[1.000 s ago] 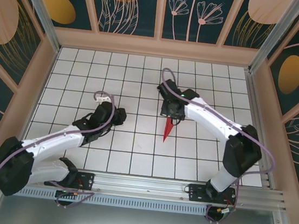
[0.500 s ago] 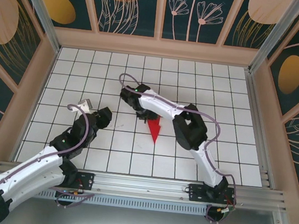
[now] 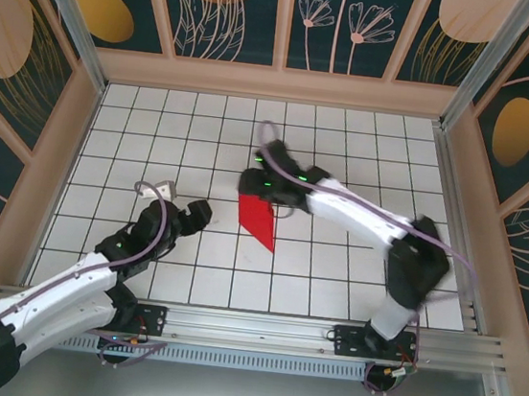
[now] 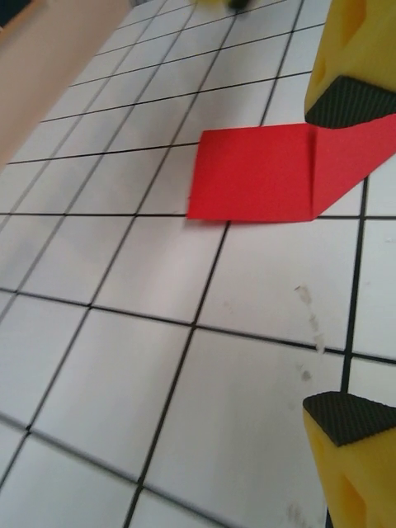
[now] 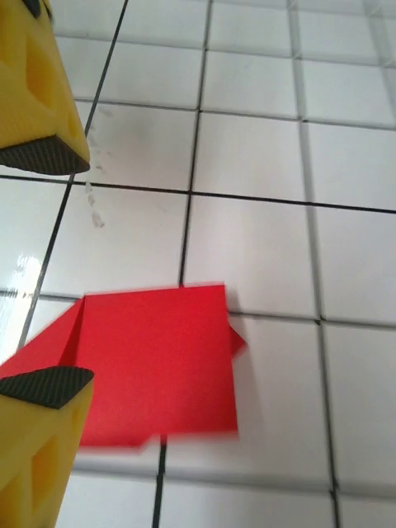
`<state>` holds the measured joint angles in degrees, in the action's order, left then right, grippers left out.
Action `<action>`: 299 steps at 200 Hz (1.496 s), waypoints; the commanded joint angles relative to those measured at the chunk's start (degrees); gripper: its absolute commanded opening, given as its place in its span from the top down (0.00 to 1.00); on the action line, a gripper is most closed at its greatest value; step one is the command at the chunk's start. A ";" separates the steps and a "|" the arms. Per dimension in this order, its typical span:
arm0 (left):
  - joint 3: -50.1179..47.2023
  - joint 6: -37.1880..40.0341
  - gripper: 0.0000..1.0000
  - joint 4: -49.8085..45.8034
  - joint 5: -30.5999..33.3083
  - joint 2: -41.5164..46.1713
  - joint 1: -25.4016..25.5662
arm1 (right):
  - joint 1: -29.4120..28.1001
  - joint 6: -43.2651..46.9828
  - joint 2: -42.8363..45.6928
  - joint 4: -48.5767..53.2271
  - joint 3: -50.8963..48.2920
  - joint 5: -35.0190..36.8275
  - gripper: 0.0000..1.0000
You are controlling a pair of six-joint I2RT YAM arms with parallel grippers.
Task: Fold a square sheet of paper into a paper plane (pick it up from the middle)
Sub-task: Turn over the paper at the center of the table.
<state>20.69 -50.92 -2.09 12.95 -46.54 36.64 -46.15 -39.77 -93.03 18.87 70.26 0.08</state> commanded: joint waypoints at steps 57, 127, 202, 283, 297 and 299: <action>3.73 -7.85 0.01 21.89 -8.82 -20.50 -0.32 | 16.67 4.05 2.16 -31.41 -25.63 -44.83 0.76; 14.65 -12.29 0.02 20.94 -12.56 -37.58 -0.41 | 15.13 9.66 -4.23 -26.59 -22.36 -47.08 0.83; 16.18 -15.14 0.01 23.36 -15.16 -42.64 -1.08 | 14.42 13.60 -11.59 -20.29 -17.53 -42.24 0.82; 19.86 -13.69 0.02 21.37 -18.25 -45.87 -2.07 | 18.35 12.87 -15.14 -24.29 -21.47 -43.77 0.80; 20.39 -13.79 0.01 21.28 -19.16 -46.81 -2.04 | 18.97 12.18 -16.10 -25.18 -22.17 -44.77 0.80; 20.45 -13.78 0.01 21.21 -19.27 -46.91 -2.09 | 18.94 12.17 -16.23 -25.20 -22.25 -44.80 0.80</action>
<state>39.40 -64.84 19.51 -4.10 -91.57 34.85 -27.92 -27.66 -107.15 -4.56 49.76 -43.11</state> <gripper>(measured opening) 0.986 0.196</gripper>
